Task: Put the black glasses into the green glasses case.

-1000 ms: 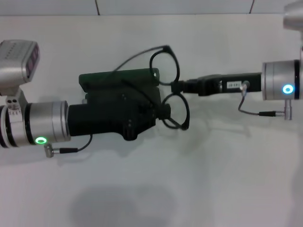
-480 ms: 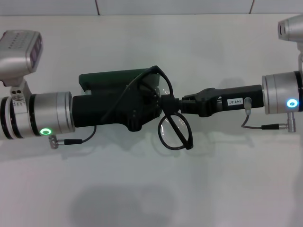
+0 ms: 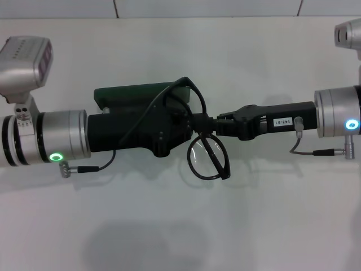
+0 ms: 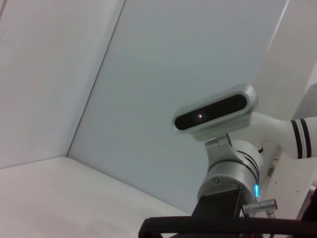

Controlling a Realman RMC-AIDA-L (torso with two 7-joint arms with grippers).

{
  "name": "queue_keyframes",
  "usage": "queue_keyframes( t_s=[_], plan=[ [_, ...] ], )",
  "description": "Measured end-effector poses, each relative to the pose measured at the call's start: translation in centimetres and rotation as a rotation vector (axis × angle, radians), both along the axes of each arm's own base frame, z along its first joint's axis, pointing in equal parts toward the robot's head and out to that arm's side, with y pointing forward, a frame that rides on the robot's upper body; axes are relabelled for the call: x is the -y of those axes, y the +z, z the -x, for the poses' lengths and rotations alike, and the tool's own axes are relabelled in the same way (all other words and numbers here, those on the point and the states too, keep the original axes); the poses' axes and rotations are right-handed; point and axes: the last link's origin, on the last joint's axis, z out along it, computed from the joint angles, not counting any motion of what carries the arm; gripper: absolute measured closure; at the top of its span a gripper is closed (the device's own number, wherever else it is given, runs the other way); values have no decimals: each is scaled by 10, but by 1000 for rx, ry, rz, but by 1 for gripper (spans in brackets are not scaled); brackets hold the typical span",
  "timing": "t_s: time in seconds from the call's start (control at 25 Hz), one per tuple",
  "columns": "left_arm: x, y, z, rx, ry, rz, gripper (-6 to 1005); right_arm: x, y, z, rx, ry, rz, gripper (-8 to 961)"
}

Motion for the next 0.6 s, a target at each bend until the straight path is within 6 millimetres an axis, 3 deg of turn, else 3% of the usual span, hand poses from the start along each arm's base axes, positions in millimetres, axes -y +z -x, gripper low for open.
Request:
queue_keyframes(
  t_s=[0.32, 0.6],
  plan=[
    [1, 9, 1, 12, -11, -5, 983, -7, 9, -4, -19, -27, -56, 899],
    [7, 17, 3, 13, -10, 65, 981, -22, 41, -32, 48, -18, -309, 899]
  ],
)
